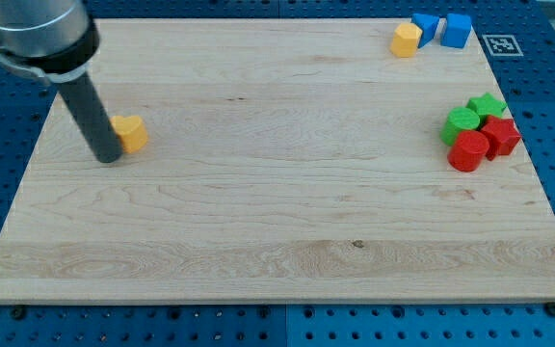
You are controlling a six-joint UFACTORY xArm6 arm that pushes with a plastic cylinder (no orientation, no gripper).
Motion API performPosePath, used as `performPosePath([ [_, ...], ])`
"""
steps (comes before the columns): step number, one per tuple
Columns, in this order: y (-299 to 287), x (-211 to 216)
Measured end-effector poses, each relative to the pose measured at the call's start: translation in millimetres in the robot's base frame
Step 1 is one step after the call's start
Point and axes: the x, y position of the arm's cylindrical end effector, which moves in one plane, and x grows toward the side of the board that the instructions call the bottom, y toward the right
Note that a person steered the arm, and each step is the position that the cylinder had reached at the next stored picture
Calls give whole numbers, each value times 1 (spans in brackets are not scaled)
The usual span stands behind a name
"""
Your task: Place the yellow heart at the center of the board
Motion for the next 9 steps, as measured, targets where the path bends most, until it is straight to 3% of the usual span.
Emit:
performPosePath([
  [3,2,-12],
  [7,21,-64],
  [9,84,-72],
])
